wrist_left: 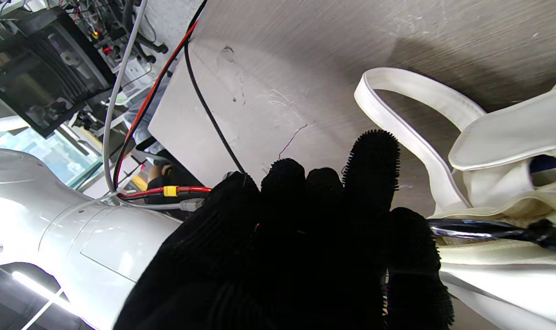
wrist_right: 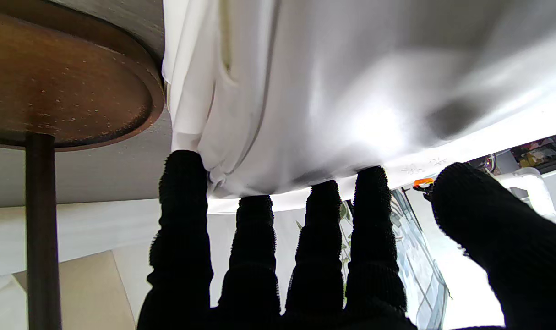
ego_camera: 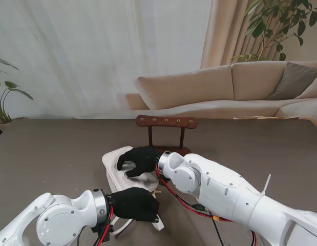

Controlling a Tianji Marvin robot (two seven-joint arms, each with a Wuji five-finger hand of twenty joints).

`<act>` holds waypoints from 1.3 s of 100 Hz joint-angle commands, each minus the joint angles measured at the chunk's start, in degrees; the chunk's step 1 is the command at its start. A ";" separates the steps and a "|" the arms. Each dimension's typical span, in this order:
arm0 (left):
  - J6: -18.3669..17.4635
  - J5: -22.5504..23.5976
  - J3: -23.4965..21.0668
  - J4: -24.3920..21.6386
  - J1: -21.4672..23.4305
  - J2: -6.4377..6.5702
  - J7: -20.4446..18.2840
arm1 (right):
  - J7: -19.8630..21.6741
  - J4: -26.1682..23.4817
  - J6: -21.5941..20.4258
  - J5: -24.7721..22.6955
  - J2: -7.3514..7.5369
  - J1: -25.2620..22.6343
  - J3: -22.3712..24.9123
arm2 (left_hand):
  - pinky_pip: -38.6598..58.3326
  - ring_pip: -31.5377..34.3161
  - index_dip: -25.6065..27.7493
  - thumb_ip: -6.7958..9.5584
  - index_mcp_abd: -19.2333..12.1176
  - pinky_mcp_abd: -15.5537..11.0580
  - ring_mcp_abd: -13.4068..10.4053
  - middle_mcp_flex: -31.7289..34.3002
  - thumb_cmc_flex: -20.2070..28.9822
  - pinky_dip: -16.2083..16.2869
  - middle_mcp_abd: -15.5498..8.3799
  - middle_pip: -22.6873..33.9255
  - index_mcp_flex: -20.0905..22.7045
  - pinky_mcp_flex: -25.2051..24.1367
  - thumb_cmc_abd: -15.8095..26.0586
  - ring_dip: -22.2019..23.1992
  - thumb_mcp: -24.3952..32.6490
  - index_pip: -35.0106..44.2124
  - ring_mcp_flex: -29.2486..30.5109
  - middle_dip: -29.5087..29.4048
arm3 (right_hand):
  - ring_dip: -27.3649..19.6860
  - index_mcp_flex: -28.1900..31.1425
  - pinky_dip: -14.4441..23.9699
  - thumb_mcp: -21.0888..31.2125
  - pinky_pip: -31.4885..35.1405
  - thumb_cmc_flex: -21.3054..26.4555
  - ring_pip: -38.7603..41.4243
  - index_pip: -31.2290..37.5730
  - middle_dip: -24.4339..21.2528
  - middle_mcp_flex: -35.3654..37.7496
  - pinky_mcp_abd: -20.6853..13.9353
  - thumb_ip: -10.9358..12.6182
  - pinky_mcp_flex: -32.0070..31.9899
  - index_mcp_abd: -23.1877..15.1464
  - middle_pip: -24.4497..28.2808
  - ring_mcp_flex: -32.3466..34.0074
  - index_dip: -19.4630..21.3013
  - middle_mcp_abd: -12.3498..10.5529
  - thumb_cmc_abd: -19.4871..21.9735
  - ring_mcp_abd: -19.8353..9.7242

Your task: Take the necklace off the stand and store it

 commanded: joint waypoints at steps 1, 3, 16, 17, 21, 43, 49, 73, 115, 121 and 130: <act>-0.52 -1.40 1.34 -0.36 -0.89 -1.05 -0.70 | 3.25 1.87 0.09 -0.59 -0.01 -3.16 -2.58 | 3.31 -0.90 -0.48 1.48 -6.00 -1.49 -2.87 0.90 2.06 -1.01 -4.07 -1.23 -1.55 -0.48 1.80 -0.41 -0.78 2.02 0.55 -1.28 | 3.41 2.66 -0.39 3.09 0.16 0.11 11.14 -0.24 0.46 5.03 -2.95 -1.01 -14.64 3.31 3.20 8.22 -0.42 5.08 1.35 0.24; -0.48 -1.56 1.65 -0.03 -1.27 -1.06 -0.66 | 3.25 1.87 0.09 -0.56 -0.03 -3.17 -2.61 | 3.28 -0.93 -0.49 1.49 -6.03 -1.50 -2.89 1.02 2.09 -1.05 -4.02 -1.30 -1.56 -0.47 1.80 -0.41 -0.78 2.02 0.52 -1.36 | 3.41 2.66 -0.39 3.11 0.15 0.13 11.14 -0.24 0.45 5.01 -2.96 -1.01 -14.66 3.31 3.19 8.23 -0.42 5.08 1.31 0.22; -0.02 -3.19 3.90 2.27 -3.78 -1.23 -0.01 | 3.21 1.90 -0.04 -0.43 -0.10 -3.36 -2.79 | 2.87 -1.25 -0.55 1.55 -5.70 -1.36 -2.55 0.98 2.36 -1.48 -3.70 -2.06 -1.63 -0.90 1.68 -0.43 -0.74 1.90 0.08 -2.00 | 3.42 2.70 -0.37 3.11 0.21 0.11 11.18 -0.21 0.48 5.07 -3.00 -1.03 -14.66 3.29 3.23 8.20 -0.41 5.09 1.40 0.23; 0.00 -3.32 4.07 2.43 -3.98 -1.24 0.00 | 3.21 1.91 -0.06 -0.43 -0.11 -3.36 -2.81 | 2.85 -1.26 -0.54 1.54 -5.69 -1.35 -2.55 0.97 2.31 -1.50 -3.70 -2.07 -1.60 -0.92 1.72 -0.43 -0.77 1.91 0.08 -2.02 | 3.42 2.70 -0.37 3.11 0.21 0.11 11.20 -0.21 0.48 5.06 -2.99 -1.03 -14.66 3.28 3.23 8.24 -0.41 5.07 1.39 0.24; 0.04 -3.84 4.76 3.01 -4.81 -1.24 -0.04 | 3.16 1.99 -0.14 -0.44 -0.14 -3.39 -2.91 | 2.82 -1.33 -0.53 1.53 -5.70 -1.33 -2.61 0.96 2.27 -1.56 -3.60 -2.11 -1.56 -0.97 1.72 -0.44 -0.82 1.93 -0.03 -2.06 | 3.42 2.76 -0.37 3.14 0.23 0.15 11.20 -0.20 0.48 5.09 -3.01 -1.02 -14.64 3.32 3.23 8.25 -0.40 5.04 1.35 0.17; -0.76 -4.86 7.42 5.01 -8.25 -1.39 0.49 | 3.30 2.21 -0.21 -0.15 -0.28 -3.41 -3.21 | 2.75 -1.46 -0.48 1.57 -5.96 -1.63 -2.83 0.81 2.27 -1.82 -3.93 -2.11 -1.77 -1.17 1.88 -0.40 -1.04 1.88 -0.11 -2.17 | 3.42 2.81 -0.40 3.21 0.17 0.21 11.25 -0.18 0.48 5.11 -3.10 -1.02 -14.84 3.39 3.21 8.27 -0.40 5.10 1.36 0.01; -0.84 -4.97 7.92 5.56 -9.04 -1.49 0.79 | 3.32 2.20 -0.21 -0.11 -0.32 -3.41 -3.28 | 2.73 -1.50 -0.51 1.57 -6.07 -1.74 -2.90 0.68 2.28 -1.88 -3.99 -2.15 -1.88 -1.22 1.90 -0.40 -1.11 1.84 -0.19 -2.19 | 3.42 2.85 -0.38 3.21 0.19 0.21 11.26 -0.17 0.51 5.28 -3.15 -1.03 -14.83 3.46 3.29 8.28 -0.39 5.01 1.34 -0.11; -0.74 -5.24 9.60 7.84 -11.63 -1.95 2.20 | 3.17 2.12 -0.30 -0.03 -0.48 -3.56 -3.50 | 2.58 -1.72 -0.82 1.72 -6.09 -1.74 -2.88 0.43 2.48 -2.10 -3.87 -2.20 -1.94 -1.65 2.04 -0.40 -1.48 1.55 -0.49 -2.28 | 3.44 2.97 -0.36 3.26 0.23 0.22 11.34 -0.14 0.48 5.32 -3.25 -1.05 -14.85 3.48 3.23 8.42 -0.38 4.91 1.32 -0.15; -0.09 -8.21 15.95 14.59 -18.82 -2.82 3.85 | 3.12 2.61 -0.98 0.62 -0.78 -3.73 -3.80 | 2.21 -2.02 -1.26 1.95 -6.15 -1.97 -2.95 0.18 2.77 -2.54 -3.84 -2.34 -1.88 -2.11 2.14 -0.37 -2.18 1.31 -0.88 -2.51 | 3.46 2.93 -0.35 3.44 0.24 0.18 11.35 -0.13 0.50 5.25 -3.35 -1.06 -15.04 3.56 3.24 8.29 -0.36 4.93 1.34 -0.49; -0.25 -8.95 16.92 15.56 -19.84 -3.03 4.25 | 3.05 2.68 -1.04 0.68 -0.84 -3.78 -3.83 | 2.01 -2.13 -1.26 1.99 -6.17 -2.13 -2.93 0.12 2.89 -2.66 -3.83 -2.36 -1.94 -2.37 2.12 -0.38 -2.26 1.34 -1.07 -2.54 | 3.45 2.91 -0.35 3.46 0.25 0.17 11.34 -0.13 0.52 5.34 -3.42 -1.07 -15.04 3.51 3.29 8.23 -0.36 4.92 1.33 -0.54; -0.46 -9.63 18.20 16.82 -21.25 -3.24 4.59 | 2.91 2.81 -1.16 0.71 -0.96 -3.81 -3.93 | 1.93 -2.21 -1.29 2.02 -6.14 -2.18 -3.00 0.05 2.91 -2.74 -3.92 -2.37 -1.94 -2.42 2.19 -0.38 -2.38 1.36 -1.20 -2.56 | 3.47 2.87 -0.34 3.48 0.26 0.14 11.37 -0.13 0.53 5.32 -3.42 -1.08 -15.05 3.60 3.29 8.26 -0.36 4.82 1.32 -0.60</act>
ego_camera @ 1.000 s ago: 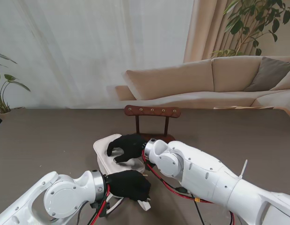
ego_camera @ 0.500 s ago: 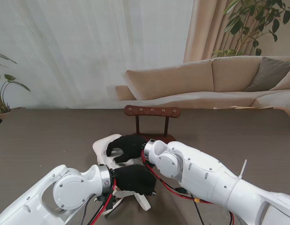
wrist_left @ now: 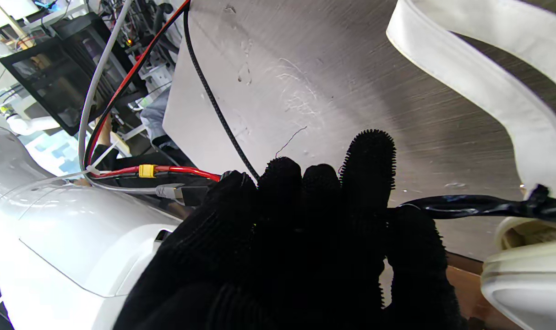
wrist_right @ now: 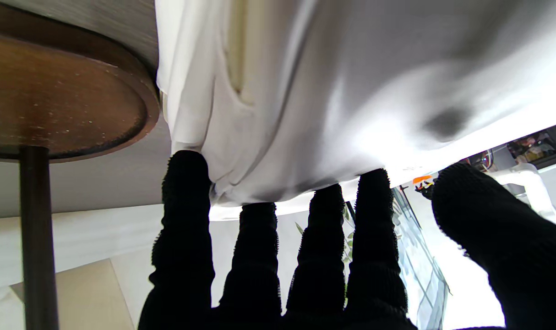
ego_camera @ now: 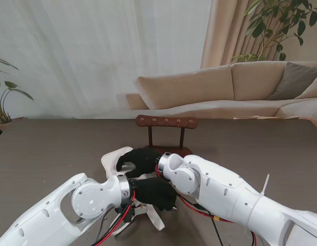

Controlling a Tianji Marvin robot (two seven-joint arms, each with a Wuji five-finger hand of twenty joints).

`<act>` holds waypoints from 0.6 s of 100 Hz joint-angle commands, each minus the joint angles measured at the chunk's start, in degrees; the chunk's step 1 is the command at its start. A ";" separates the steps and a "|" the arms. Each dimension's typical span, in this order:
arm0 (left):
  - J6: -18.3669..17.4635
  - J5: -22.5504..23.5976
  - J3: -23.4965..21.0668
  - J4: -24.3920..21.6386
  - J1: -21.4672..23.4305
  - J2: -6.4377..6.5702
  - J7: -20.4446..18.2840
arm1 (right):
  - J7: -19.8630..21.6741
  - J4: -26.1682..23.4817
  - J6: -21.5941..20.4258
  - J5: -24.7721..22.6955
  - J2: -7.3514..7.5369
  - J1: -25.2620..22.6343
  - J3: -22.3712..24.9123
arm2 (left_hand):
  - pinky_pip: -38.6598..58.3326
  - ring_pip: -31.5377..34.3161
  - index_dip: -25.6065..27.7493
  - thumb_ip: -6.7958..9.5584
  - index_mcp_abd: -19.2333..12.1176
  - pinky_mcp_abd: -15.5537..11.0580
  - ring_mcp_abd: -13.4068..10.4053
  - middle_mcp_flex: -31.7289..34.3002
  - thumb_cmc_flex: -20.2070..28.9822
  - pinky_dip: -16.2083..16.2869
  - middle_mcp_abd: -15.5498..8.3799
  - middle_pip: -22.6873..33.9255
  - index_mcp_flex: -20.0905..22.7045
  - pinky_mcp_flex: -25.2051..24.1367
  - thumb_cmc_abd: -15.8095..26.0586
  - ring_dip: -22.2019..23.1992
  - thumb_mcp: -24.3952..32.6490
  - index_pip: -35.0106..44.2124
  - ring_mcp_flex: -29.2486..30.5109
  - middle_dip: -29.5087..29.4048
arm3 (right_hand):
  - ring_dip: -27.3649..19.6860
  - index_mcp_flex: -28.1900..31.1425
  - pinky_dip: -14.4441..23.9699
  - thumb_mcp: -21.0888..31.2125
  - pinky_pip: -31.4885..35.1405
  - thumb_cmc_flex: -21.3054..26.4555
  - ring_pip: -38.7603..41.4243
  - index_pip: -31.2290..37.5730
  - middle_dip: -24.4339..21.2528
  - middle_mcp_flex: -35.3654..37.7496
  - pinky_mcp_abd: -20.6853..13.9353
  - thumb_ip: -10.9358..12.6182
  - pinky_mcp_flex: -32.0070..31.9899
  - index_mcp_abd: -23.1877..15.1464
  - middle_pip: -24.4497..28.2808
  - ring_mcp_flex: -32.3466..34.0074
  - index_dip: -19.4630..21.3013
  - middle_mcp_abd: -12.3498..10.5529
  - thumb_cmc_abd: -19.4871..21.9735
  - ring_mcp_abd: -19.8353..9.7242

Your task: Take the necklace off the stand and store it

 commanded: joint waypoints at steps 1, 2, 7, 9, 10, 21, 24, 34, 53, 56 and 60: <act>-0.34 -0.37 0.60 0.67 -1.08 -1.54 -0.47 | 3.62 1.67 -0.36 -0.52 -0.63 -3.84 -3.24 | 0.55 -1.64 -0.26 1.96 -4.85 -5.54 -2.21 -0.95 2.85 -0.97 -2.66 -1.25 -2.07 -4.42 2.16 -0.33 -1.60 0.37 -1.18 -0.88 | 3.96 2.96 -0.35 3.44 0.32 0.11 13.70 1.48 2.11 5.31 -2.52 -1.09 -15.00 4.33 5.01 8.95 0.27 6.10 1.32 0.99; -0.34 -0.39 0.71 0.78 -1.20 -1.56 -0.44 | 3.59 1.68 -0.37 -0.53 -0.64 -3.85 -3.24 | 0.55 -1.65 -0.25 1.97 -4.90 -5.55 -2.21 -0.96 2.83 -0.98 -2.66 -1.26 -2.07 -4.42 2.18 -0.33 -1.62 0.39 -1.19 -0.89 | 3.95 2.90 -0.35 3.47 0.32 0.14 13.68 1.46 2.11 5.33 -2.51 -1.08 -15.02 4.34 5.02 8.89 0.26 6.10 1.34 0.90; -0.32 -0.50 1.23 1.37 -1.76 -1.67 -0.22 | 3.49 1.72 -0.41 -0.51 -0.69 -3.91 -3.24 | 0.53 -1.66 -0.25 1.99 -4.92 -5.58 -2.24 -0.99 2.90 -1.01 -2.64 -1.26 -2.12 -4.43 2.17 -0.33 -1.65 0.39 -1.20 -0.89 | 3.96 2.88 -0.35 3.46 0.32 0.14 13.70 1.47 2.11 5.30 -2.53 -1.08 -15.03 4.37 5.00 8.94 0.26 6.07 1.31 0.91; -0.30 -0.54 1.42 1.61 -1.95 -1.72 -0.10 | 3.44 1.78 -0.43 -0.48 -0.73 -3.91 -3.25 | 0.52 -1.67 -0.24 1.99 -4.88 -5.59 -2.24 -1.01 2.89 -1.02 -2.63 -1.26 -2.07 -4.43 2.18 -0.33 -1.69 0.42 -1.21 -0.90 | 3.96 2.88 -0.35 3.48 0.32 0.16 13.68 1.47 2.12 5.36 -2.53 -1.08 -15.03 4.32 5.03 8.90 0.27 6.04 1.32 0.77; -0.30 -0.56 1.50 1.73 -2.03 -1.75 -0.03 | 3.42 1.81 -0.45 -0.47 -0.75 -3.91 -3.26 | 0.52 -1.68 -0.24 2.01 -4.89 -5.59 -2.23 -1.00 2.93 -1.02 -2.62 -1.25 -2.10 -4.43 2.18 -0.32 -1.68 0.42 -1.21 -0.90 | 3.95 2.88 -0.35 3.48 0.33 0.16 13.67 1.48 2.12 5.35 -2.52 -1.08 -15.02 4.32 5.03 8.89 0.27 6.04 1.31 0.79; -0.60 -0.53 2.27 3.06 -2.70 -2.18 1.32 | 3.28 2.00 -0.58 -0.39 -0.86 -3.92 -3.31 | 0.48 -1.74 -0.30 2.06 -4.85 -5.66 -2.12 -1.08 3.07 -1.08 -2.58 -1.26 -2.15 -4.46 2.10 -0.32 -1.78 0.40 -1.29 -0.93 | 3.98 2.84 -0.34 3.49 0.34 0.15 13.75 1.47 2.10 5.26 -2.56 -1.08 -15.05 4.34 4.98 9.06 0.27 6.10 1.31 0.83; -0.73 -0.48 2.43 3.38 -2.82 -2.31 1.78 | 3.30 2.03 -0.59 -0.31 -0.88 -3.94 -3.30 | 0.36 -1.81 -0.34 2.08 -4.77 -5.76 -2.11 -1.20 3.15 -1.15 -2.48 -1.37 -2.10 -4.56 2.05 -0.34 -1.79 0.38 -1.43 -0.98 | 3.98 2.85 -0.35 3.50 0.32 0.15 13.72 1.48 2.11 5.28 -2.55 -1.08 -15.08 4.42 5.00 8.97 0.27 6.10 1.30 0.91; -1.56 0.05 2.90 4.40 -3.05 -2.73 3.53 | 3.31 2.10 -0.65 -0.11 -0.90 -4.01 -3.23 | -0.46 -2.24 -0.50 2.15 -4.75 -6.21 -1.97 -1.33 3.26 -1.65 -2.35 -2.60 -1.97 -4.76 1.92 -0.42 -1.88 0.37 -2.21 -1.89 | 3.98 2.77 -0.34 3.51 0.34 0.13 13.73 1.47 2.13 5.31 -2.55 -1.09 -15.07 4.35 5.04 8.95 0.27 5.99 1.33 0.85; -3.71 1.96 2.99 5.52 -2.19 -3.59 7.73 | 3.22 2.43 -0.86 0.41 -1.04 -4.17 -3.01 | -4.78 -3.72 -2.42 2.19 -4.89 -7.41 -1.92 -1.63 3.13 -4.78 -2.14 -6.71 -1.73 -4.85 1.16 -0.59 -1.35 -0.76 -4.78 -5.68 | 3.98 2.57 -0.33 3.59 0.34 0.11 13.72 1.43 2.12 5.06 -2.50 -1.10 -15.12 4.34 5.00 8.91 0.26 6.11 1.30 1.09; -4.03 2.37 2.80 5.44 -1.87 -3.60 8.07 | 3.18 2.48 -0.88 0.47 -1.06 -4.20 -2.95 | -6.23 -4.30 -2.91 2.19 -5.09 -7.50 -1.91 -2.04 3.09 -5.76 -1.98 -8.14 -1.66 -5.31 1.07 -0.69 -1.24 -1.01 -5.91 -6.52 | 3.98 2.49 -0.33 3.51 0.33 0.08 13.73 1.40 2.12 4.97 -2.48 -1.13 -15.13 4.39 4.98 8.93 0.25 6.21 1.31 1.11; -4.52 3.08 2.41 5.25 -1.31 -3.61 8.63 | 3.12 2.46 -0.91 0.55 -1.05 -4.28 -2.81 | -7.08 -4.71 -3.27 2.18 -5.27 -7.43 -1.99 -2.14 3.00 -6.55 -1.95 -9.50 -1.57 -5.57 0.99 -0.72 -1.15 -1.06 -6.66 -7.55 | 3.98 2.37 -0.33 3.36 0.31 0.05 13.72 1.37 2.13 4.95 -2.37 -1.15 -15.19 4.32 5.00 8.89 0.24 6.18 1.31 1.25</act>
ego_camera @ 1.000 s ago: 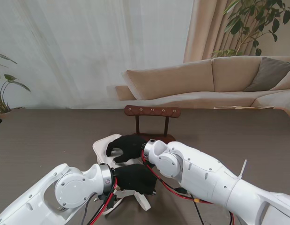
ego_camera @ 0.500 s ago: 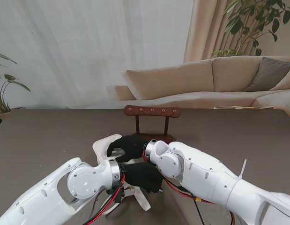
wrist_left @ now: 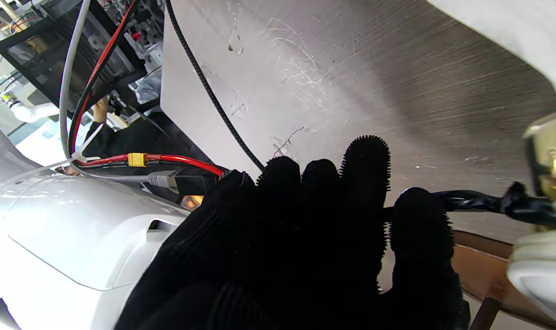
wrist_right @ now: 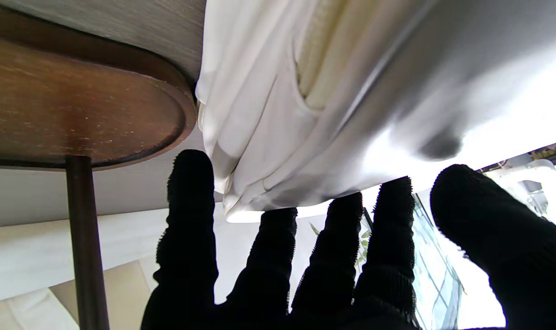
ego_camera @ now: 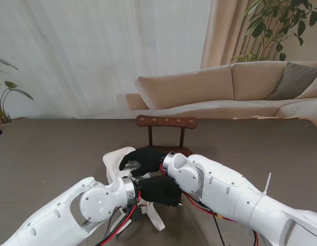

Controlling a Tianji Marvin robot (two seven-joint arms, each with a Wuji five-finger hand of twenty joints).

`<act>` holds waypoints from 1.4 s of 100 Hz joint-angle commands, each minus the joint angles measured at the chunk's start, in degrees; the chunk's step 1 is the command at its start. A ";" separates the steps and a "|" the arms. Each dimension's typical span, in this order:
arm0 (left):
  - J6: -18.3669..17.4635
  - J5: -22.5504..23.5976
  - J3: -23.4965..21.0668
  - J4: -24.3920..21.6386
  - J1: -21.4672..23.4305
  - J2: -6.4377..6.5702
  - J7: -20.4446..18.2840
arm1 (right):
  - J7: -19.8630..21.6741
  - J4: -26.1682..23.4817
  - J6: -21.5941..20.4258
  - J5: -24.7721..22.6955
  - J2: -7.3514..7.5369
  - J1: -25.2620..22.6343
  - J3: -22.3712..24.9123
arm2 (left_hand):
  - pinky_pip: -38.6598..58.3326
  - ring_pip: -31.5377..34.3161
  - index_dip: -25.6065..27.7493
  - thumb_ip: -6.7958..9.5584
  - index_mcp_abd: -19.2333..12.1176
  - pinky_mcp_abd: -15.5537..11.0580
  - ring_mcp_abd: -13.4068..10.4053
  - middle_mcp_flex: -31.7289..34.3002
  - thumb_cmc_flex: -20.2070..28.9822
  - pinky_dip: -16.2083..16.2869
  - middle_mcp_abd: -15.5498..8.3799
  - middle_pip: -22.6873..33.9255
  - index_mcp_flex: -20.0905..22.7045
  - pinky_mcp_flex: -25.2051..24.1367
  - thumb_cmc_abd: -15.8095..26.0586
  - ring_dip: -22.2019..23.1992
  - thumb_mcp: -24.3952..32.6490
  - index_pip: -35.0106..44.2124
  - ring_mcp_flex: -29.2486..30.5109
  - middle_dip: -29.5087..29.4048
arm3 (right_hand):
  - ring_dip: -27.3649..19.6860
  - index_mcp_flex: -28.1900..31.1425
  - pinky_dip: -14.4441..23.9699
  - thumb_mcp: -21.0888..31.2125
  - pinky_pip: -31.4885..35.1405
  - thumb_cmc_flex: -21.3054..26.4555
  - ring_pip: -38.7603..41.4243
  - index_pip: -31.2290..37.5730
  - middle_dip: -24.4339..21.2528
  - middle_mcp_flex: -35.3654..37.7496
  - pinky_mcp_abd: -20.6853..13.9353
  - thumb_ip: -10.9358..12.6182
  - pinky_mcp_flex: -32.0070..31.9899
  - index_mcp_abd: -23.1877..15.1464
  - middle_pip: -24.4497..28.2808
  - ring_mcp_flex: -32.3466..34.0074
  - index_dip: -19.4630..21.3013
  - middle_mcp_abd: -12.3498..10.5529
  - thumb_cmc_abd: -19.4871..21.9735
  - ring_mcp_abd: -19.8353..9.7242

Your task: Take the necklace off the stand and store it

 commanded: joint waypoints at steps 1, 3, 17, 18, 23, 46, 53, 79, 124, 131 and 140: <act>-0.24 1.06 -0.98 0.32 0.14 -1.70 0.20 | 3.71 0.14 -0.32 -0.30 -1.40 -4.43 -3.12 | -4.19 -2.64 -1.03 2.17 -4.79 -8.46 -1.26 -1.86 2.25 -2.14 -1.26 -3.73 -1.40 -14.59 0.91 -0.60 0.01 0.39 -3.34 -1.83 | 4.66 4.04 -0.32 2.07 0.30 0.04 14.90 5.20 3.68 5.71 -1.16 -1.15 -15.74 12.73 7.18 9.49 1.36 14.27 1.29 10.37; -0.46 1.47 -1.24 0.18 0.47 -1.70 0.49 | 3.69 0.10 -0.31 -0.26 -1.38 -4.48 -3.03 | -4.34 -2.76 -1.13 2.16 -4.86 -8.44 -1.41 -1.88 2.24 -2.29 -1.31 -3.91 -1.43 -14.68 0.86 -0.61 0.02 0.34 -3.59 -1.98 | 4.66 4.07 -0.32 2.02 0.28 0.05 14.90 5.22 3.69 5.71 -1.16 -1.15 -15.78 12.77 7.19 9.48 1.37 14.23 1.31 10.44; -1.84 3.20 -2.21 0.42 1.69 -2.17 3.35 | 3.75 -0.04 -0.39 0.03 -1.36 -4.61 -2.84 | -4.66 -2.63 -1.42 2.22 -5.16 -9.13 -1.81 -1.39 2.19 -2.85 -1.76 -4.04 -1.11 -13.97 0.43 -0.51 0.28 0.41 -3.21 -1.89 | 4.67 4.04 -0.31 2.05 0.22 0.11 14.93 5.25 3.72 5.71 -1.16 -1.11 -15.84 12.84 7.27 9.49 1.37 14.26 1.29 10.49; -1.89 3.18 -2.20 0.52 1.71 -2.24 3.58 | 3.75 -0.04 -0.41 0.05 -1.37 -4.61 -2.85 | -4.71 -2.63 -1.45 2.22 -5.12 -9.18 -1.81 -1.36 2.23 -2.90 -1.73 -4.06 -1.11 -13.91 0.31 -0.50 0.32 0.39 -3.20 -1.87 | 4.67 4.03 -0.31 2.04 0.23 0.10 14.93 5.24 3.72 5.72 -1.17 -1.11 -15.83 12.80 7.27 9.51 1.37 14.18 1.30 10.45; -2.14 3.06 -2.07 1.14 1.71 -2.58 4.76 | 3.79 -0.04 -0.52 0.28 -1.43 -4.67 -2.84 | -5.57 -2.65 -1.93 2.19 -5.01 -10.07 -1.84 -1.01 2.03 -4.03 -1.81 -4.75 -0.89 -13.03 -0.15 -0.46 1.04 0.36 -3.18 -1.52 | 4.66 3.94 -0.31 2.07 0.16 0.14 14.90 5.22 3.71 5.61 -1.17 -1.10 -15.93 12.80 7.23 9.42 1.36 14.17 1.28 10.40; -3.13 5.58 -1.67 2.96 1.95 -4.02 10.97 | 3.88 0.44 -1.19 0.97 -1.67 -4.59 -2.90 | -7.50 -2.62 -4.14 1.22 -6.26 -12.21 -3.22 1.91 -1.06 -9.86 -3.00 -8.99 1.40 -9.67 -3.05 -0.40 6.95 -0.99 -3.06 -4.13 | 4.66 3.61 -0.25 2.37 0.14 0.08 14.90 5.22 3.72 5.53 -1.30 -1.09 -15.92 12.89 7.27 9.37 1.36 14.17 1.22 10.26; -3.59 6.26 -1.70 3.37 2.06 -4.31 12.38 | 4.05 0.47 -1.18 1.24 -1.64 -4.64 -2.80 | -7.33 -2.76 -4.45 0.72 -6.37 -12.46 -3.29 2.12 -2.17 -11.88 -2.97 -9.93 1.88 -9.78 -3.84 -0.43 9.14 -1.64 -3.35 -4.14 | 4.67 3.51 -0.25 2.41 0.11 0.08 14.91 5.23 3.72 5.43 -1.35 -1.11 -15.98 12.92 7.27 9.34 1.36 14.08 1.21 10.33; -5.59 10.64 -4.10 0.86 3.55 -3.00 10.24 | 4.42 0.65 -1.30 1.74 -1.52 -4.66 -2.54 | -12.80 -7.79 -9.05 0.86 -5.83 -10.57 -4.55 -6.85 -20.90 -9.84 -2.81 -19.11 -0.92 -18.89 -7.16 -1.86 22.06 -24.14 -17.52 -22.11 | 4.67 2.65 -0.23 1.47 -0.15 0.05 14.83 5.06 3.72 4.48 -0.67 -1.24 -16.36 12.42 7.19 9.03 1.29 14.71 0.90 12.08; -3.03 20.67 -14.26 -11.77 10.43 0.48 -2.83 | 4.53 0.64 -1.35 1.81 -1.43 -4.65 -2.43 | -23.42 -10.27 -16.27 2.15 -3.92 -11.00 -3.87 -14.45 -32.15 -10.64 -2.84 -24.55 -5.69 -23.04 -11.18 -2.96 22.07 -35.64 -28.00 -29.00 | 4.78 0.86 -0.22 -0.15 -1.23 -0.24 13.71 4.51 3.72 2.88 0.72 -1.37 -17.24 11.06 7.16 8.27 1.13 15.87 -0.16 15.39; -2.72 21.86 -15.40 -13.10 11.03 0.90 -5.15 | 4.67 0.54 -1.32 1.84 -1.33 -4.70 -2.36 | -23.96 -10.46 -16.43 2.00 -4.31 -11.26 -3.93 -14.86 -33.27 -10.61 -3.07 -24.71 -6.14 -23.34 -11.48 -3.04 21.40 -35.87 -28.59 -29.24 | 4.82 0.78 -0.19 -0.34 -1.41 -0.29 13.55 4.47 3.73 2.73 0.78 -1.37 -17.35 10.99 7.19 8.16 1.14 15.96 -0.21 15.61; -2.19 22.16 -16.44 -14.22 11.58 1.29 -7.49 | 4.79 0.47 -1.30 1.89 -1.21 -4.77 -2.22 | -25.42 -10.58 -16.70 1.95 -4.11 -11.22 -3.63 -15.30 -34.11 -10.63 -3.02 -25.15 -6.29 -23.38 -12.01 -3.12 20.32 -36.15 -29.43 -29.98 | 4.90 0.80 -0.15 -0.45 -1.57 -0.27 13.47 4.45 3.73 2.70 0.89 -1.35 -17.39 11.04 7.22 8.26 1.17 16.00 -0.25 15.70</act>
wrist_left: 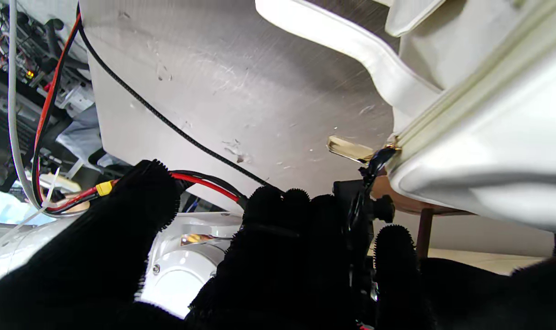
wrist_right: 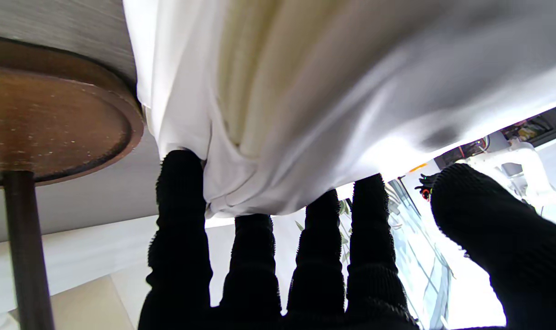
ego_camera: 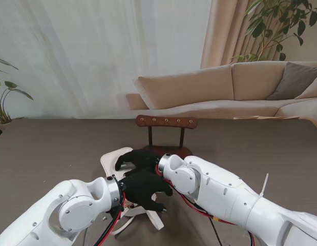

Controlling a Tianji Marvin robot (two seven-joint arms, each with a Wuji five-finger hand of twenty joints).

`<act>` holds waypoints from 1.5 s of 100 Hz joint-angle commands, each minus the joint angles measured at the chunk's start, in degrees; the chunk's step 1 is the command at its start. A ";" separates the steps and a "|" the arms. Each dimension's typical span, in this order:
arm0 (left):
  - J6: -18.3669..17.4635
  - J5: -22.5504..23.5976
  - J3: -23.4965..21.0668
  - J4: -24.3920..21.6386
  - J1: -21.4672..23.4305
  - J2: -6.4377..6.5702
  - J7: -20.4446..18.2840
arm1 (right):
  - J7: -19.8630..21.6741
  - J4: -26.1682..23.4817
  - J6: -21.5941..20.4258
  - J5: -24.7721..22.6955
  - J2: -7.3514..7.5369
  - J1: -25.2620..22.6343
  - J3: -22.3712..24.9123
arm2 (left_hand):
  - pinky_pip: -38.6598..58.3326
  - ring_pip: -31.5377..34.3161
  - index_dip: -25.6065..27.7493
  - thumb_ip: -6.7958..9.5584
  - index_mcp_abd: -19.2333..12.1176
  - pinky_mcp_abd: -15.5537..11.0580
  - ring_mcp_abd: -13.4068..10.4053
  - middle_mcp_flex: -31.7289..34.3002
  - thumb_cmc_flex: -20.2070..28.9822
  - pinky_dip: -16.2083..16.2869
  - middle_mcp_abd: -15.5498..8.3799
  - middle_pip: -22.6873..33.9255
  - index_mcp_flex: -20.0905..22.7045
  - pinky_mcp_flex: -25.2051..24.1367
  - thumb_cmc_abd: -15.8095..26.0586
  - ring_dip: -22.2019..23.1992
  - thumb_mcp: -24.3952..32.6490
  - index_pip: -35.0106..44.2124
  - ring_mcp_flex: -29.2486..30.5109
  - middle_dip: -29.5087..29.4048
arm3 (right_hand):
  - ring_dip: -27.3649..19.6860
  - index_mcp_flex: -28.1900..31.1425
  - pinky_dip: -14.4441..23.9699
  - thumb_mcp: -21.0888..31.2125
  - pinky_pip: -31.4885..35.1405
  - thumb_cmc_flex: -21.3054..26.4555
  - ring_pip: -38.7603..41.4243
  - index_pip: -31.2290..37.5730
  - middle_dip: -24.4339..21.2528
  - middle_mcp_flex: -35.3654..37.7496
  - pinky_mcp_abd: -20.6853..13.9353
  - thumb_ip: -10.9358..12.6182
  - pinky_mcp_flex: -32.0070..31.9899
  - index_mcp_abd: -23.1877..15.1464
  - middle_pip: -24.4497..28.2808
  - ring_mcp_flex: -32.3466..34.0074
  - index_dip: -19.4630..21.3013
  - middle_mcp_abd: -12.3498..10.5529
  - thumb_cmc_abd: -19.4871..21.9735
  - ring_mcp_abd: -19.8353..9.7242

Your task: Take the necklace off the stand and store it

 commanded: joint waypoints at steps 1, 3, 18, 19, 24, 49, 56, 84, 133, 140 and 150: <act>1.05 0.06 -1.46 -0.84 -0.49 0.70 -1.04 | 3.76 1.36 -0.44 -0.63 -0.02 -3.91 -2.74 | -3.01 -4.17 -0.93 0.73 0.98 0.64 6.26 -2.33 -2.66 -0.05 5.84 -2.03 -0.16 -1.55 -2.67 -0.97 -1.92 -0.68 -5.44 -1.23 | 4.27 0.69 -0.18 -0.45 -1.56 -0.26 14.28 0.43 1.87 3.43 -3.50 -1.34 -16.74 -0.36 6.54 9.03 0.33 5.28 -0.24 3.83; 1.20 0.00 -1.60 -0.99 -0.42 0.76 -1.45 | 3.77 1.37 -0.45 -0.61 0.01 -3.93 -2.69 | -3.39 -4.24 -1.08 0.71 0.96 0.65 6.24 -2.52 -2.89 -0.04 5.88 -2.17 -0.61 -1.67 -2.59 -1.01 -2.25 -0.95 -5.71 -1.44 | 4.29 0.71 -0.16 -0.45 -1.58 -0.25 14.26 0.43 1.87 3.48 -3.50 -1.33 -16.73 -0.36 6.57 9.03 0.34 5.27 -0.24 3.89; 1.69 0.41 -2.41 -1.85 -0.32 1.29 -4.55 | 4.21 1.39 -0.50 -0.45 0.28 -3.82 -2.41 | -7.70 -4.73 -2.81 0.38 1.75 0.65 6.34 -4.43 -4.04 -0.43 6.05 -3.24 -2.80 -2.19 -3.34 -1.27 -5.13 -3.21 -8.24 -3.27 | 4.39 0.78 -0.05 -0.53 -1.77 -0.27 14.09 0.39 1.84 3.38 -3.42 -1.32 -16.81 -0.35 6.55 9.01 0.39 5.46 -0.35 4.06; 1.71 0.49 -2.43 -1.91 -0.35 1.33 -4.77 | 4.26 1.39 -0.50 -0.43 0.30 -3.79 -2.40 | -7.82 -4.77 -2.91 0.36 1.75 0.65 6.32 -4.57 -4.09 -0.43 5.99 -3.30 -3.01 -2.23 -3.41 -1.29 -5.22 -3.34 -8.37 -3.33 | 4.40 0.78 -0.05 -0.52 -1.78 -0.26 14.07 0.39 1.84 3.39 -3.42 -1.32 -16.81 -0.35 6.55 8.99 0.39 5.53 -0.34 4.01; 1.87 0.81 -2.52 -2.28 -0.55 1.51 -5.90 | 4.42 1.44 -0.47 -0.32 0.35 -3.72 -2.28 | -8.39 -4.83 -3.23 0.31 2.02 0.45 6.03 -5.03 -4.29 -0.43 5.81 -3.49 -3.41 -2.43 -3.63 -1.33 -5.53 -3.68 -8.69 -3.59 | 4.43 0.78 -0.01 -0.54 -1.84 -0.26 14.03 0.36 1.82 3.31 -3.44 -1.32 -16.86 -0.34 6.52 8.99 0.40 5.49 -0.33 4.10; 0.87 -0.64 -1.77 -1.72 -2.79 1.85 -7.57 | 4.81 1.42 -0.39 0.12 0.48 -3.64 -1.94 | -8.41 -4.40 0.52 0.43 -6.25 0.59 5.96 -2.36 -3.77 1.81 4.88 -1.33 4.43 -1.67 -3.79 -1.19 -4.14 3.20 -6.63 -1.84 | 4.60 1.16 0.18 -0.56 -2.11 -0.24 14.00 0.42 1.84 3.52 -3.34 -1.31 -16.91 -0.19 6.63 9.13 0.52 5.70 -0.29 4.26; 2.11 -3.05 -1.26 -2.03 -3.89 2.30 -10.43 | 4.82 1.44 -0.45 0.14 0.45 -3.60 -1.98 | -11.87 -4.93 -1.45 0.44 -6.10 0.20 6.11 -4.79 -3.90 0.71 4.83 -3.57 1.21 -2.60 -3.07 -1.39 -6.38 -1.16 -9.46 -3.62 | 4.63 1.29 0.24 -0.57 -2.14 -0.26 13.96 0.43 1.86 3.53 -3.35 -1.31 -16.90 -0.18 6.67 9.10 0.54 5.71 -0.22 4.31; 5.60 -4.85 -1.89 -3.21 -3.22 2.72 -13.34 | 4.73 1.42 -0.43 0.44 0.39 -3.58 -1.62 | -25.02 -5.68 -9.60 0.37 -10.11 -0.60 5.77 -9.31 -11.79 -2.44 4.94 -5.40 -3.46 -1.88 9.07 -2.02 -16.65 -5.85 -14.82 -8.35 | 4.76 1.18 0.39 -1.03 -2.41 -0.65 13.86 0.29 1.90 3.46 -3.05 -1.39 -16.99 -0.19 6.77 9.19 0.56 6.26 -0.36 4.90; 4.62 -6.80 -5.05 -0.44 4.41 0.49 -0.60 | 4.67 1.31 -1.02 1.06 0.52 -4.06 -0.97 | -16.84 -4.09 -0.71 4.21 -8.21 2.45 7.55 -0.74 30.15 4.02 7.48 -1.97 7.59 1.19 24.23 -1.16 -41.75 5.04 -5.84 -4.63 | 5.12 0.78 0.65 -2.08 -2.97 -0.92 13.85 0.02 2.00 3.08 -2.49 -1.19 -17.12 -0.42 7.01 9.03 0.69 6.73 0.23 5.66; 1.58 -3.73 -4.80 0.87 4.79 -0.21 4.41 | 4.38 0.96 -1.08 0.83 0.68 -4.38 -0.58 | -8.30 -3.12 1.06 4.76 -11.36 3.88 7.55 4.13 30.83 2.78 5.63 -0.12 12.07 2.74 17.94 -0.52 -39.61 12.45 -0.71 -1.88 | 5.17 0.88 0.70 -2.07 -3.00 -0.89 13.89 0.06 2.01 3.21 -2.49 -1.17 -17.12 -0.38 7.07 9.17 0.73 6.70 0.09 5.74; -1.15 -0.44 -4.22 2.56 5.29 -1.17 10.74 | 4.16 0.62 -1.16 0.79 0.87 -4.84 -0.10 | 1.41 -1.78 -3.05 -0.52 -14.43 4.89 6.80 9.26 17.18 -0.02 3.38 2.64 14.70 4.25 3.78 0.08 -11.36 22.53 5.03 0.89 | 5.25 0.98 0.76 -2.07 -3.04 -0.86 13.98 0.05 2.01 3.32 -2.49 -1.17 -17.11 -0.40 7.09 9.32 0.76 6.71 0.11 5.71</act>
